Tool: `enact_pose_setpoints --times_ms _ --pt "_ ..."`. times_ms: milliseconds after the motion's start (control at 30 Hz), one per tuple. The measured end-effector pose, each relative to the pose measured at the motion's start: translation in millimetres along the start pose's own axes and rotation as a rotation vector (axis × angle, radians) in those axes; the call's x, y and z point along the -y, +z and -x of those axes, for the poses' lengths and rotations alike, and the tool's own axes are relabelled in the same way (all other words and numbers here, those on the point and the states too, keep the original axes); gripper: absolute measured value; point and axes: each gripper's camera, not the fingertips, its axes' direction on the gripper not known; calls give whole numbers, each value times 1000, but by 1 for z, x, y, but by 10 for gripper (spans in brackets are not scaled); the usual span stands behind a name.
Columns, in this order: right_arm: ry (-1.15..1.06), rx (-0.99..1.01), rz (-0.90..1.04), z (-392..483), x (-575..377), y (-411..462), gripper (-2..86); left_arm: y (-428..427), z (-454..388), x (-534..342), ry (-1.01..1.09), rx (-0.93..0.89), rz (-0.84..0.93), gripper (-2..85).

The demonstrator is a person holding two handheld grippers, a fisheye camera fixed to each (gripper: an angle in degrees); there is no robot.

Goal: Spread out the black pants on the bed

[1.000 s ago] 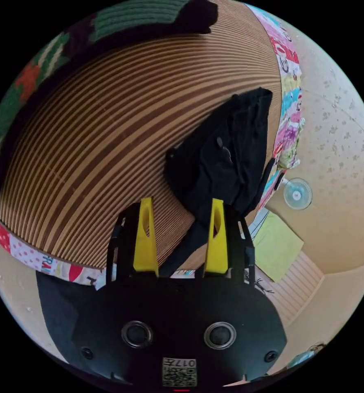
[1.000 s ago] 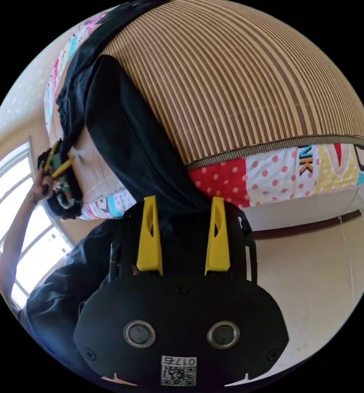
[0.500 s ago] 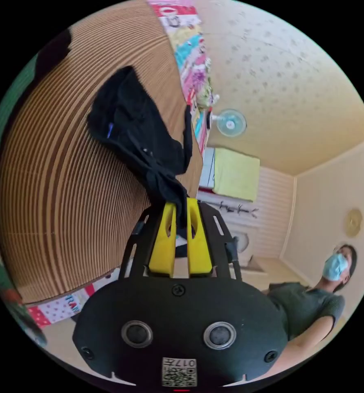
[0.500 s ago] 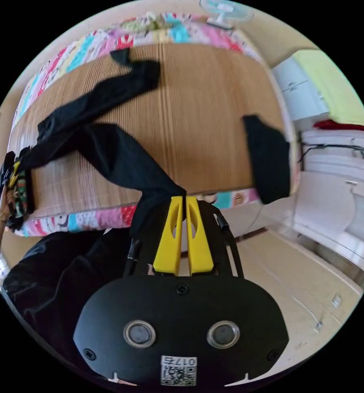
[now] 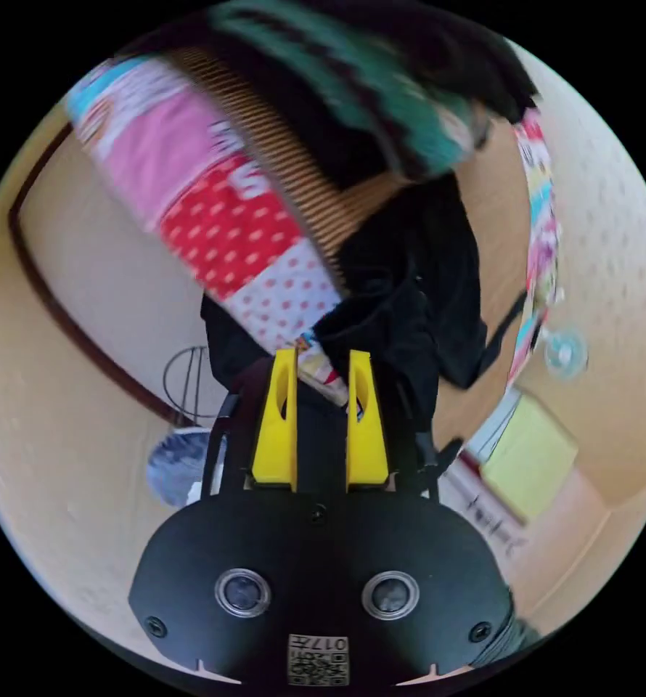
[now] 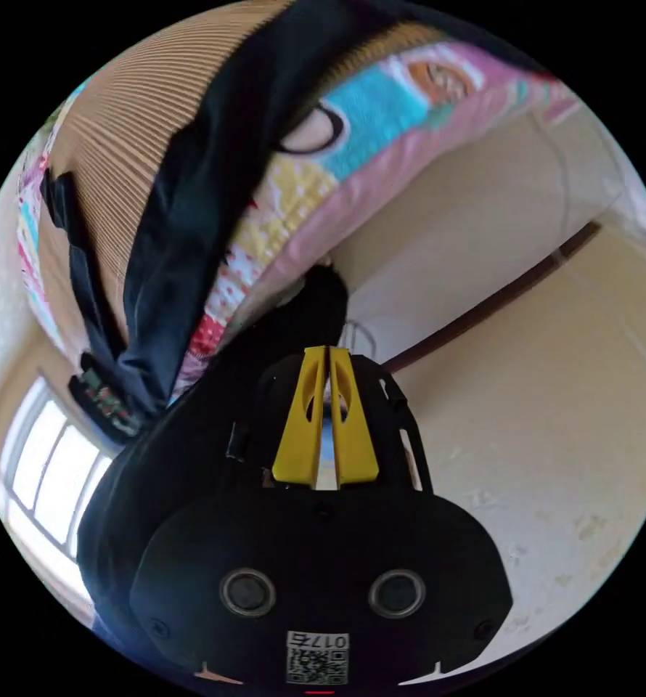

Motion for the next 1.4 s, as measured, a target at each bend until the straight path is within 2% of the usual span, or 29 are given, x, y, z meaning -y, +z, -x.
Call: enact_pose_setpoints --times_ms 33,133,333,433,567,633,667,733,800,867,933,967,1033,1100,1233,1400 --pt "20 60 42 -14 -4 11 16 0 20 -29 -93 -83 -74 91" --pt "11 122 22 -28 -4 4 21 14 42 -81 -149 -251 -111 88" --pt "58 385 -241 -28 38 -82 78 16 35 -133 -112 -223 -65 88" --pt "64 421 -350 -8 56 -116 87 3 21 -138 -75 -194 -49 91" --pt "-119 196 -401 51 67 -136 60 -15 -7 -131 -23 -152 -31 100" --pt "-161 -69 -379 85 70 -124 27 -25 -32 -123 16 -121 -29 100" --pt "-157 -141 -361 91 72 -117 22 -26 -38 -120 27 -116 -28 100" --pt "-210 -395 -184 104 79 -70 11 -26 -65 -107 72 -109 -3 99" --pt "-201 -518 -125 104 75 -49 8 -20 -85 -95 106 -102 29 99" --pt "-67 -523 -137 96 70 -50 6 -11 -104 -82 131 -91 56 98" --pt "144 -352 -265 78 51 -72 5 4 -125 -64 149 -104 92 98" --pt "150 -266 -316 76 42 -79 5 8 -130 -59 151 -109 101 98" --pt "-36 52 -519 97 11 -100 6 23 -146 -44 152 -108 136 98" --pt "-203 101 -543 138 2 -103 9 33 -155 -33 150 -82 156 97" --pt "-573 -82 -440 270 5 -81 25 71 -167 -4 140 8 275 57" --pt "-803 -300 -391 393 17 -41 102 104 -190 20 230 198 362 18"
